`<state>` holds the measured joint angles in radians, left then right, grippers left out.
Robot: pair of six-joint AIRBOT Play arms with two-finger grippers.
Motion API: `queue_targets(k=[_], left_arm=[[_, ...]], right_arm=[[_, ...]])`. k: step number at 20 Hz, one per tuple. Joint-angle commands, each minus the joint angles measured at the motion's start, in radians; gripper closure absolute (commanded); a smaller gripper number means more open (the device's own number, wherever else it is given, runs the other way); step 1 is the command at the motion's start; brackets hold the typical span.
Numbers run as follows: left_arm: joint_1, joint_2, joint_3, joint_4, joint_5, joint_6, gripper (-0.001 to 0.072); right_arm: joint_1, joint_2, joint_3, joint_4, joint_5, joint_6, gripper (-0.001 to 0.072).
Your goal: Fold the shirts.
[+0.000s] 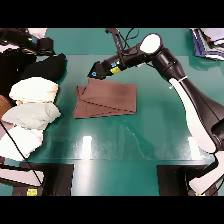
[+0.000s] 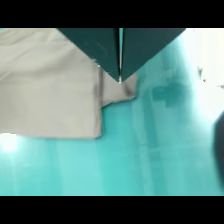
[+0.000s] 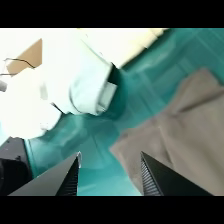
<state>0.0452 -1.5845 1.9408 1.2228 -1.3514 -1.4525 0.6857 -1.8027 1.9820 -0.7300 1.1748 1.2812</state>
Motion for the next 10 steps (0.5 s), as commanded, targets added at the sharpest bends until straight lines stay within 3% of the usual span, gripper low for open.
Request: queue_targets(k=[1,7,8,10], left_arm=[[0.029,0.019,0.001,-0.009,-0.052,0.02,0.0681],[-0.013,0.018,0.001,-0.027,-0.034,0.02,0.0681],[-0.027,0.016,0.001,-0.027,-0.026,0.02,0.068],[-0.057,0.01,0.001,-0.027,-0.011,0.02,0.068]], right_arm=[[-0.08,0.056,-0.101,-0.084,0.066,-0.004,0.0286],[-0.348,0.274,-0.526,-0.18,0.021,0.042,0.0284],[-0.389,0.291,-0.592,-0.179,0.001,0.071,0.0257],[-0.444,0.288,-0.687,-0.177,-0.005,0.085,0.0114]])
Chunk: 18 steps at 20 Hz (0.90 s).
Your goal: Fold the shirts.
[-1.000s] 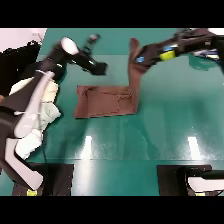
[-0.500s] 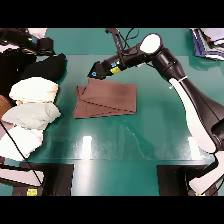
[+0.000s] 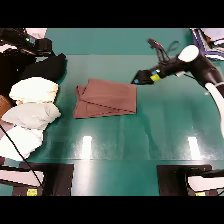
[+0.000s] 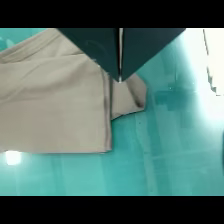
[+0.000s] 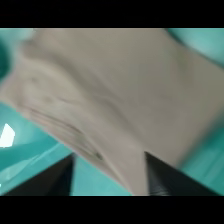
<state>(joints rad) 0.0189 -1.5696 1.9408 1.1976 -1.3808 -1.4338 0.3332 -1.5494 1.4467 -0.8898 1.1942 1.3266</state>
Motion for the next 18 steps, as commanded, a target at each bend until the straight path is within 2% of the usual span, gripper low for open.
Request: queue_targets(k=[1,4,8,11,13,15,16,17,18], left_arm=[[-0.043,-0.012,0.001,-0.001,0.022,0.002,0.068],[-0.075,-0.056,0.001,-0.002,0.018,0.0,0.068],[-0.09,-0.095,0.001,-0.015,0.008,-0.007,0.068],[-0.09,-0.095,0.001,-0.021,0.01,-0.006,0.068],[-0.09,-0.095,0.001,-0.031,0.009,-0.006,0.068],[-0.09,-0.095,0.001,-0.053,-0.004,-0.006,0.068],[-0.09,-0.094,0.001,-0.07,-0.016,-0.005,0.0681],[-0.09,-0.093,0.001,-0.092,-0.026,0.002,0.0682],[-0.09,-0.092,0.001,-0.106,-0.027,0.002,0.0682]], right_arm=[[-0.106,0.024,-0.188,-0.013,-0.025,0.043,0.011],[-0.108,-0.043,-0.261,0.106,-0.064,0.031,0.0112],[-0.054,-0.18,-0.262,0.322,-0.123,-0.054,0.0119],[0.022,-0.264,-0.193,0.375,-0.151,-0.064,0.0123],[0.063,-0.304,-0.12,0.371,-0.157,-0.064,0.0211],[0.092,-0.319,-0.058,0.354,-0.196,-0.065,0.0397],[0.097,-0.319,-0.033,0.328,-0.213,-0.068,0.0514],[0.097,-0.318,-0.007,0.293,-0.206,-0.072,0.0676],[0.091,-0.312,0.01,0.259,-0.197,-0.072,0.0695]])
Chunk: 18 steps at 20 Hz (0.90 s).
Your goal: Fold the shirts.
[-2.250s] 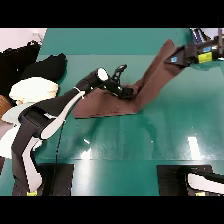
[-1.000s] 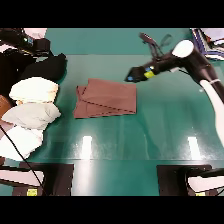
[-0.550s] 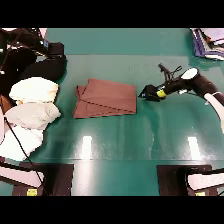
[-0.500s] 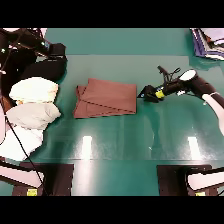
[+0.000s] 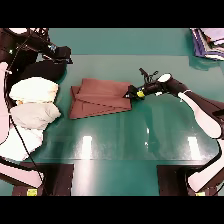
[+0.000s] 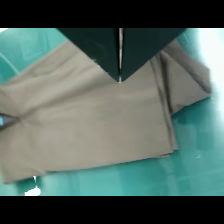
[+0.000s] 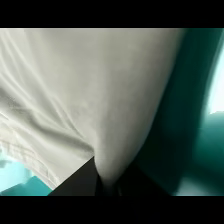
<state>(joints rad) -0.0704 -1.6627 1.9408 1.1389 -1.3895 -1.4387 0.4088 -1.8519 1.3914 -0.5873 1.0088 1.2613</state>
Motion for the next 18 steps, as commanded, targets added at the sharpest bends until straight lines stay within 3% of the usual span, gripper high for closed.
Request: queue_targets(k=[1,6,13,18], left_arm=[[-0.001,0.003,0.001,-0.063,-0.018,0.006,0.0682],[-0.004,0.003,0.001,-0.126,-0.034,0.006,0.0682],[-0.096,0.003,0.001,-0.126,0.007,0.006,0.0682],[-0.159,0.003,0.001,-0.126,0.081,0.006,0.0681]], right_arm=[[0.005,0.008,0.066,-0.072,-0.011,-0.006,0.0695],[-0.2,0.216,-0.06,-0.15,-0.046,-0.006,0.0696],[-0.805,0.623,-0.352,-0.204,-0.071,-0.006,0.0696],[-1.218,0.81,-0.553,-0.248,-0.079,-0.005,0.0696]])
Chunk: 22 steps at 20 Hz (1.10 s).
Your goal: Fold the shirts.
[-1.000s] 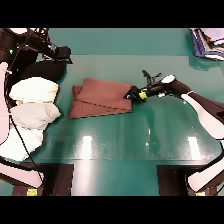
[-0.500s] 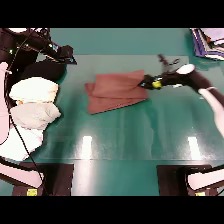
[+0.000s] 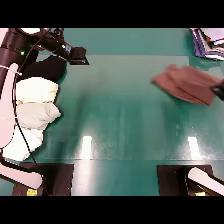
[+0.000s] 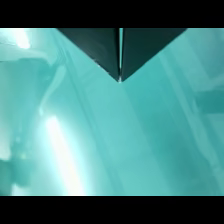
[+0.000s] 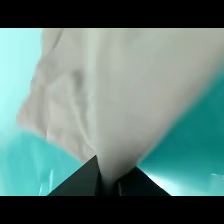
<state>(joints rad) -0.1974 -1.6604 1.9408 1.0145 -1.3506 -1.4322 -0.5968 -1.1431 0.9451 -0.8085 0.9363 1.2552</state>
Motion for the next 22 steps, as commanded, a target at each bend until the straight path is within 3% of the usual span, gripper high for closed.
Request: queue_targets(k=[1,6,7,9,10,12,14,17,20,22], left_arm=[[-0.038,0.0,0.001,-0.001,0.047,0.0,0.0681],[-0.044,0.0,0.001,0.002,0.049,0.0,0.0681],[-0.044,0.0,0.001,0.003,0.049,0.0,0.0681],[-0.044,0.0,0.001,0.003,0.049,0.0,0.068],[-0.044,0.0,0.001,0.003,0.049,0.0,0.0681],[-0.044,0.0,0.001,0.003,0.048,0.0,0.068],[-0.044,0.0,0.001,0.003,0.05,0.0,0.068],[-0.044,-0.002,0.001,0.003,0.053,0.0,0.068],[-0.044,-0.002,0.001,0.002,0.049,-0.001,0.068],[-0.044,-0.002,0.001,0.002,0.052,-0.001,0.068]], right_arm=[[-0.266,0.121,-0.144,-0.027,-0.013,0.002,0.0696],[-0.391,0.14,-0.225,-0.034,0.0,0.0,0.0694],[-0.397,0.14,-0.222,-0.034,0.007,-0.001,0.063],[-0.418,0.14,-0.204,-0.038,0.018,-0.064,0.0138],[-0.435,0.14,-0.185,-0.075,0.036,-0.075,0.0108],[-0.475,0.14,-0.122,-0.209,0.097,-0.074,0.0109],[-0.505,0.14,-0.053,-0.247,0.148,-0.073,0.011],[-0.436,0.141,-0.001,-0.137,0.151,-0.071,0.0112],[-0.215,0.141,0.01,0.003,0.218,-0.071,0.0122],[-0.018,0.141,0.01,0.004,0.217,-0.071,0.0122]])
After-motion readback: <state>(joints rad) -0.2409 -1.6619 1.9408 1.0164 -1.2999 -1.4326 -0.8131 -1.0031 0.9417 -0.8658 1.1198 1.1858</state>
